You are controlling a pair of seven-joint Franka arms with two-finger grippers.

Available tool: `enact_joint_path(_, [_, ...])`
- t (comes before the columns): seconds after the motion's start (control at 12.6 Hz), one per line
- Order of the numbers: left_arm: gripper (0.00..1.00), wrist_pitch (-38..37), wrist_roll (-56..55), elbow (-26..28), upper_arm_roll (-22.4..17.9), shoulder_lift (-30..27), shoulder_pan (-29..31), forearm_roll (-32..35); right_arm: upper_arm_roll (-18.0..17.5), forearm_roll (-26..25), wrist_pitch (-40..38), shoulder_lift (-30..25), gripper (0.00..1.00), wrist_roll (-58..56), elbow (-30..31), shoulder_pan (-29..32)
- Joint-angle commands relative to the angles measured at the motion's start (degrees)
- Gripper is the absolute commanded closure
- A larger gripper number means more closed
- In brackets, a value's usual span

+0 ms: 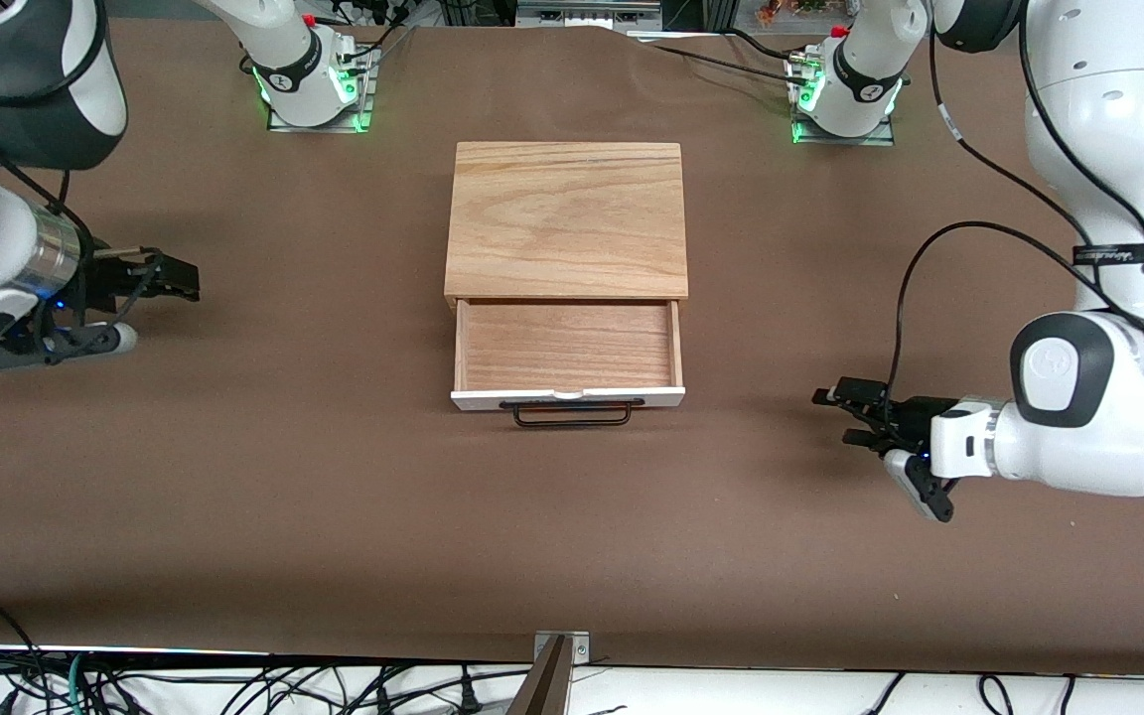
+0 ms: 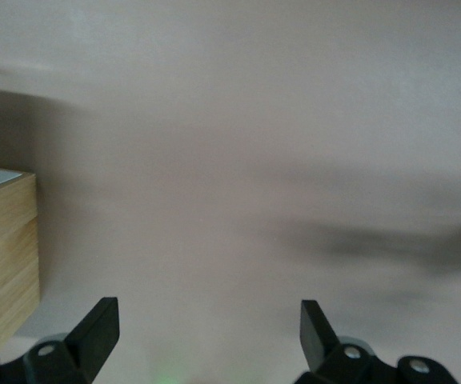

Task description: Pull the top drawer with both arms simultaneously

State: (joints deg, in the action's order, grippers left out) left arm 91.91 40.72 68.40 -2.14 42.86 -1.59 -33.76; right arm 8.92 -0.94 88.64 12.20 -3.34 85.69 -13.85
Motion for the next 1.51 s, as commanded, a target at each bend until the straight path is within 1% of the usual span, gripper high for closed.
enact_joint_path(0.0, [0.00,-0.2,0.0,0.6,-0.1,-4.8,-0.3,8.9,-12.5,-1.5,8.4,-13.0,0.00,3.9,17.1,12.0])
enact_joint_path(0.08, [0.00,0.0,0.0,0.6,0.0,-5.8,-0.4,11.0,-12.6,-1.3,8.4,-14.2,0.00,3.3,18.5,12.5])
enact_joint_path(0.16, [0.00,0.0,0.1,0.6,0.0,-6.6,-0.3,12.0,-12.6,-1.6,9.2,-14.2,0.00,3.3,18.4,13.3])
enact_joint_path(0.24, [0.00,0.0,0.1,0.6,0.0,-7.5,-0.3,12.4,-12.5,-2.0,10.8,-14.1,0.00,2.9,17.5,13.6])
enact_joint_path(0.32, [0.00,0.0,-0.4,0.7,0.0,-8.6,-0.4,13.6,-12.4,-2.3,10.3,-14.7,0.00,3.2,16.2,13.9])
enact_joint_path(0.4, [0.00,0.0,-0.7,0.7,0.1,-9.9,-0.3,16.4,-12.3,-2.3,10.0,-15.6,0.00,3.3,15.8,13.9])
enact_joint_path(0.48, [0.00,-0.1,-1.5,0.7,0.2,-11.2,-0.3,18.3,-11.3,-2.3,9.6,-15.5,0.00,3.2,14.1,14.1])
enact_joint_path(0.64, [0.00,-0.3,-5.9,0.7,0.5,-13.7,-0.3,21.3,-9.9,-1.7,5.6,-14.3,0.00,2.9,11.3,14.6])
enact_joint_path(0.8, [0.00,-0.8,-11.2,0.8,3.4,-16.2,-0.3,26.7,-9.5,-0.7,2.8,-12.6,0.00,3.1,8.6,14.5])
enact_joint_path(0.96, [0.00,-0.8,-14.4,1.2,4.8,-18.3,-0.3,31.8,-9.6,-0.2,2.8,-12.4,0.00,3.3,8.4,14.5])
enact_joint_path(1.11, [0.00,-2.4,-19.1,1.7,4.8,-20.3,-0.3,32.1,-9.6,0.0,2.8,-12.4,0.00,3.1,8.4,14.4])
enact_joint_path(1.35, [0.00,-5.9,-29.8,1.7,5.6,-22.5,-0.6,32.2,-9.6,0.0,2.8,-12.3,0.00,2.9,8.4,14.4])
enact_joint_path(1.43, [0.00,-6.7,-32.3,2.5,5.7,-23.4,-0.6,32.1,-9.6,0.0,2.8,-12.2,0.00,2.9,8.4,14.5])
